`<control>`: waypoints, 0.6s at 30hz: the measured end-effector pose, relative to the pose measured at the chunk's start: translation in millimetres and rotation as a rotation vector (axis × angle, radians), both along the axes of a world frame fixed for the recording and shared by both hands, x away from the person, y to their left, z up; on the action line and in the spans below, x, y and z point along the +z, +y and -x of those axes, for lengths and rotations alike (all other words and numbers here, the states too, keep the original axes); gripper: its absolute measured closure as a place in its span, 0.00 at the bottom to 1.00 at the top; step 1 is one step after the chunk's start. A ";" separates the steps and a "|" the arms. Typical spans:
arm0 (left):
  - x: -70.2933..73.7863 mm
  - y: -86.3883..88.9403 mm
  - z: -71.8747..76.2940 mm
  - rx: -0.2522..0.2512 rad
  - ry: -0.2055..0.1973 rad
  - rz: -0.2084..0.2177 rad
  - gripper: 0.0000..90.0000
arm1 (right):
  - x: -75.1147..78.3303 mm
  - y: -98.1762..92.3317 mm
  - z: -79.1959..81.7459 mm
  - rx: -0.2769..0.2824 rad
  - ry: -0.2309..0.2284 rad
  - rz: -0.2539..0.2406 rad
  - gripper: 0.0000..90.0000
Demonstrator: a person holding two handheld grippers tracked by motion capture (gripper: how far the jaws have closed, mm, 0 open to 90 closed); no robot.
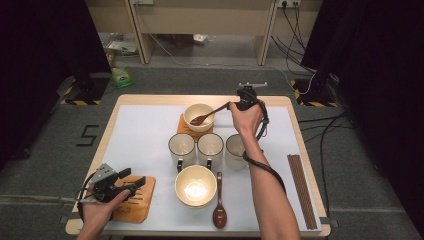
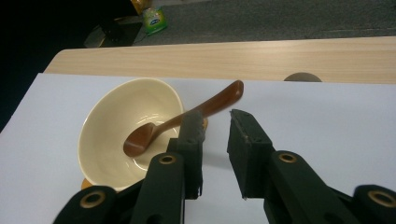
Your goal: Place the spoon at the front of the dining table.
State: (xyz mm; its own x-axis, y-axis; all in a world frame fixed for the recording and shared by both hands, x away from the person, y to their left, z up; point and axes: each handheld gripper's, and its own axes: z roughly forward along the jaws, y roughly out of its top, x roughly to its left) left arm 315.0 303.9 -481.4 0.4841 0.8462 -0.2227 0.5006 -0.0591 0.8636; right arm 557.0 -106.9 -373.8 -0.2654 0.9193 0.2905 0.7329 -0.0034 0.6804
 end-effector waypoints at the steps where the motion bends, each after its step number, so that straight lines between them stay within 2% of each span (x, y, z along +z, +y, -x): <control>1: -0.1 -0.2 0.0 0.000 0.000 0.000 0.28 | 0.2 -0.1 0.2 0.003 0.001 0.004 0.81; 18: -0.6 -0.6 0.1 -0.001 0.000 -0.003 0.28 | 3.5 -4.9 3.7 0.020 0.024 0.049 0.70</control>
State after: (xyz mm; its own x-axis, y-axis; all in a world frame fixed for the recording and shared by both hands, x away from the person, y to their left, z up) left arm 315.0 303.3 -482.0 0.4854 0.8462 -0.2198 0.5006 -0.0628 0.8634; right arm 553.4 -111.8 -370.3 -0.2777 0.9270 0.2521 0.7485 0.0443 0.6617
